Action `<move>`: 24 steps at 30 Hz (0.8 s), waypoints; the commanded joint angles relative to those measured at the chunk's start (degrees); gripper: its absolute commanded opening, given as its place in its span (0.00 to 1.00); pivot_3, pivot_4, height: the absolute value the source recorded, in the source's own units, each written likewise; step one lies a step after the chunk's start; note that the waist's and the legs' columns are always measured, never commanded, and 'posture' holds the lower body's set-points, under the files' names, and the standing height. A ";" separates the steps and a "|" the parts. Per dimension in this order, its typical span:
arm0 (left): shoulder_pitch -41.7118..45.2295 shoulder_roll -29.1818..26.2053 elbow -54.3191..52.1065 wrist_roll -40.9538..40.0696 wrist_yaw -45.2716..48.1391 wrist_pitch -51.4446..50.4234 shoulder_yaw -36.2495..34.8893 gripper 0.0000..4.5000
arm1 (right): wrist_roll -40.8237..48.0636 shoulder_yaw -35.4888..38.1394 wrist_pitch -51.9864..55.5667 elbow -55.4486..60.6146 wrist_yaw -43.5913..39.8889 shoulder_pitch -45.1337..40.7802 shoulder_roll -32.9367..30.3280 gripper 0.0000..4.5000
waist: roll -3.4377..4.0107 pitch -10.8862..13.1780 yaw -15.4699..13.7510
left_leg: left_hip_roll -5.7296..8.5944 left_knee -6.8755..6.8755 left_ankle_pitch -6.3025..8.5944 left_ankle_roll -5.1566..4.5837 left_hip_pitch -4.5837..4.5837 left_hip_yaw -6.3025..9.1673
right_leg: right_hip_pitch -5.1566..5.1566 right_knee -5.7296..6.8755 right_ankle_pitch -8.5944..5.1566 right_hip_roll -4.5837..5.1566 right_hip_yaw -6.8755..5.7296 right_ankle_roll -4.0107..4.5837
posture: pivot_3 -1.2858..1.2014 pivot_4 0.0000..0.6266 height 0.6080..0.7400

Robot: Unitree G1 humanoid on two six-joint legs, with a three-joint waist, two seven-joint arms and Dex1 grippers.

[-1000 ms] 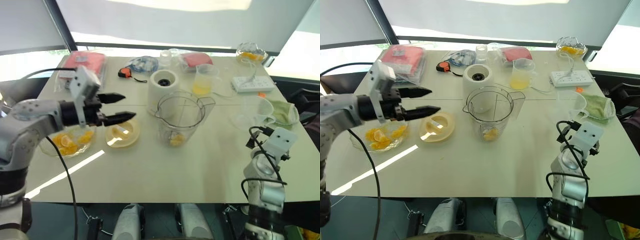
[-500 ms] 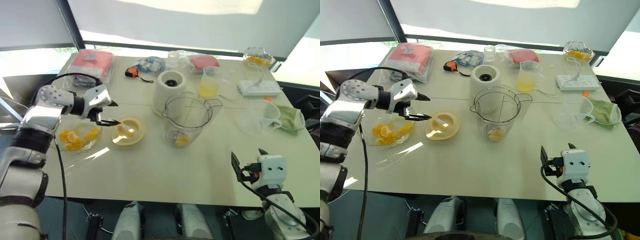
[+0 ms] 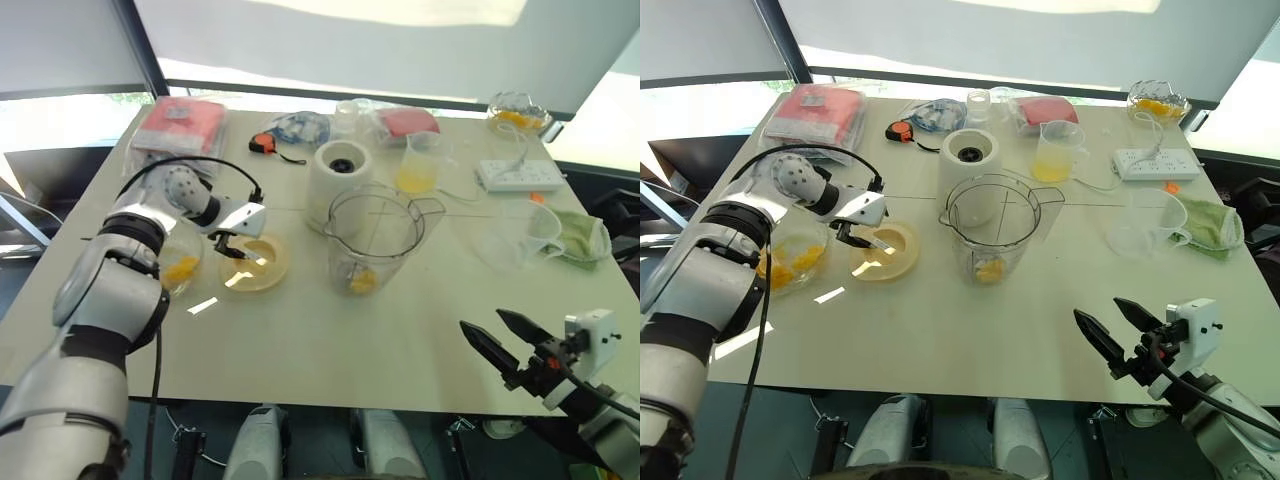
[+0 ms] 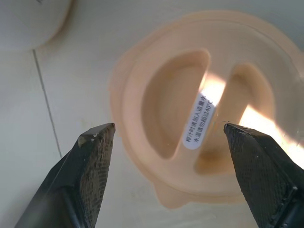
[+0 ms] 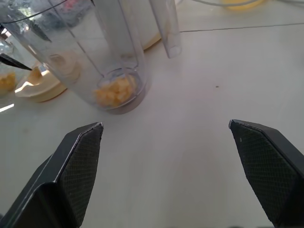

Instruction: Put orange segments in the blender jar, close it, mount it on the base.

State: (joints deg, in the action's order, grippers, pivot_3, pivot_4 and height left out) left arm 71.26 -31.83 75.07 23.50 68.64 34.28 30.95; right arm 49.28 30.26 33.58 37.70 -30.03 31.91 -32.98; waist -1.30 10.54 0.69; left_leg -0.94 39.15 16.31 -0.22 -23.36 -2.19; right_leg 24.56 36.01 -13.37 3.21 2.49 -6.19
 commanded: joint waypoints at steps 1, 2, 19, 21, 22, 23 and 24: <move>1.87 0.26 0.91 3.71 -0.55 1.04 1.20 0.85 | 1.55 4.79 0.43 3.09 2.01 -0.41 -1.27 0.99 | -0.02 -0.01 -0.11 | 0.00 0.02 0.00 0.00 -0.01 0.00 | 0.00 0.00 -0.01 0.01 0.00 0.01 | 0.52 0.24 1.00; 1.63 0.52 1.16 4.26 -0.70 0.85 1.22 0.85 | 2.60 5.72 0.62 3.62 2.58 -0.76 -1.33 0.99 | -0.02 -0.01 -0.13 | 0.02 0.02 0.00 0.00 -0.01 0.00 | 0.00 0.00 0.00 0.02 0.01 0.00 | 0.52 0.24 1.00; -2.40 5.56 3.47 8.34 -7.84 -9.67 -0.02 0.85 | 12.14 7.36 5.94 8.97 8.48 -6.91 -7.68 0.99 | -0.09 -0.26 -0.23 | 0.04 0.05 -0.01 0.00 0.09 0.25 | -0.13 0.07 0.04 0.02 -0.02 -0.06 | 0.52 0.24 1.00; -2.75 5.39 3.52 8.82 -7.30 -9.81 0.24 0.79 | 12.49 7.73 6.15 9.06 8.44 -6.24 -7.87 1.00 | -0.11 -0.31 -0.20 | 0.04 0.05 0.00 0.00 0.09 0.24 | -0.13 0.06 0.04 0.02 -0.01 -0.06 | 0.52 0.24 1.00; -2.88 5.38 3.52 8.87 -7.14 -9.86 0.12 0.72 | 12.58 7.81 6.23 9.16 8.44 -5.96 -8.01 1.00 | -0.11 -0.33 -0.20 | 0.04 0.05 0.00 0.00 0.09 0.25 | -0.13 0.06 0.04 0.02 -0.01 -0.06 | 0.52 0.24 1.00; -3.03 5.43 3.52 8.71 -6.78 -10.01 -0.18 0.66 | 12.36 7.77 6.25 9.31 8.45 -5.77 -8.18 1.00 | -0.09 -0.39 -0.17 | 0.04 0.05 0.00 0.00 0.09 0.25 | -0.13 0.06 0.04 0.02 -0.01 -0.06 | 0.52 0.24 1.00; -3.14 5.54 3.49 8.45 -6.26 -10.09 -0.53 0.55 | 12.23 7.59 6.16 9.41 8.69 -5.83 -8.23 1.00 | -0.08 -0.44 -0.11 | 0.04 0.05 0.00 0.00 0.09 0.24 | -0.13 0.06 0.04 0.02 0.00 -0.06 | 0.52 0.24 1.00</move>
State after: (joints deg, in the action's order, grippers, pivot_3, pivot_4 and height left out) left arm 69.72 -26.45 77.70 31.17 61.83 24.88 30.21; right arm 60.89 36.32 39.82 44.94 -21.59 26.25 -40.52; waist -1.38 10.10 0.58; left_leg -0.90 39.20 16.31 -0.23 -23.26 -1.97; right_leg 24.43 36.07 -13.33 3.23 2.50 -6.25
